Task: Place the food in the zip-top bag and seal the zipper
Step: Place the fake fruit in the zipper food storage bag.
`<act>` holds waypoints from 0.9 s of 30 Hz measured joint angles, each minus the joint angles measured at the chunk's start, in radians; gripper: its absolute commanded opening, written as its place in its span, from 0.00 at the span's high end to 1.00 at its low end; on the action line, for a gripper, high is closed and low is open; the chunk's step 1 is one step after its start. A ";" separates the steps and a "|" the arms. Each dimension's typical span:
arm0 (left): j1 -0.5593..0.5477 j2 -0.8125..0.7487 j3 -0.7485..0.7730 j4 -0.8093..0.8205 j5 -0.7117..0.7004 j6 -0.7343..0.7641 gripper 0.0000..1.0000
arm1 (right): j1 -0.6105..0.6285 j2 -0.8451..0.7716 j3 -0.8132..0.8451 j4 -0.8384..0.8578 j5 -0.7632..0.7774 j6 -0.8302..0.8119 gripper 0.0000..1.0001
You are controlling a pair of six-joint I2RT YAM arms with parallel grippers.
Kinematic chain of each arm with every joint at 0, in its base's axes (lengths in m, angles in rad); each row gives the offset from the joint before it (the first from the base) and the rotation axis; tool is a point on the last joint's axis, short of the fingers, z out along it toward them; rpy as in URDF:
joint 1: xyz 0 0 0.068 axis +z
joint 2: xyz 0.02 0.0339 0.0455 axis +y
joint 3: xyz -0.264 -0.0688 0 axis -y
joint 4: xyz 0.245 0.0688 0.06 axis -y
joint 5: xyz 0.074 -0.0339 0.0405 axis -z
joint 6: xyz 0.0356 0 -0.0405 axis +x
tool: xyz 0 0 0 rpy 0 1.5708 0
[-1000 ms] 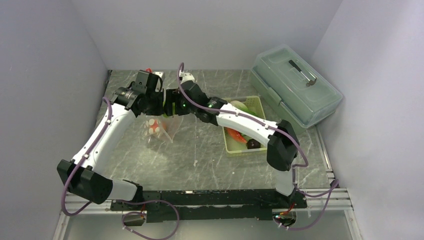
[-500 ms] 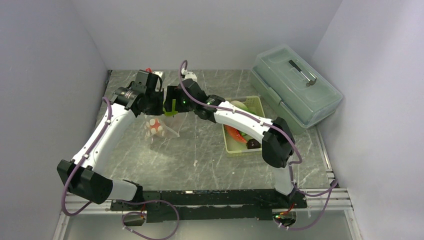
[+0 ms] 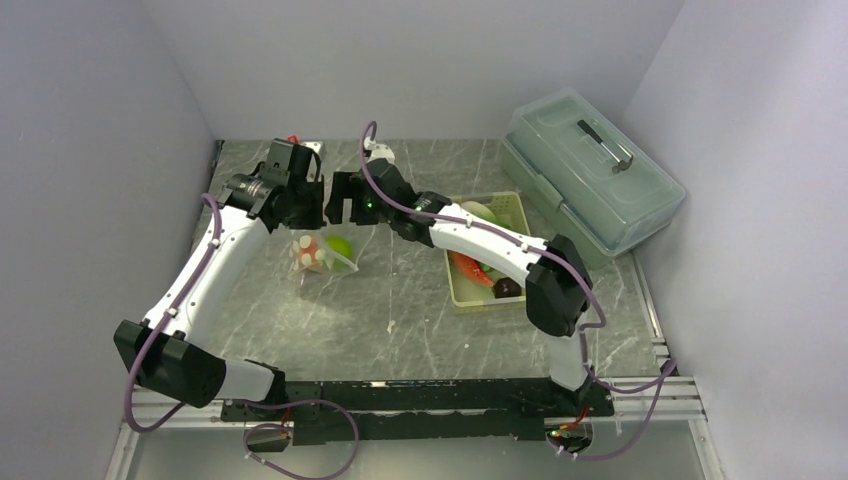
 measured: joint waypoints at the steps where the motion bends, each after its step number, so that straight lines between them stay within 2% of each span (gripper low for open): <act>1: 0.001 0.000 0.000 0.000 0.000 0.000 1.00 | 0.000 -0.003 -0.005 0.000 -0.002 0.000 0.09; 17: 0.004 0.002 -0.002 0.000 -0.001 0.000 1.00 | 0.000 -0.245 -0.173 -0.010 -0.024 -0.057 0.17; 27: 0.004 0.002 -0.002 0.000 -0.001 0.000 1.00 | 0.008 -0.262 -0.225 -0.058 -0.026 -0.085 0.20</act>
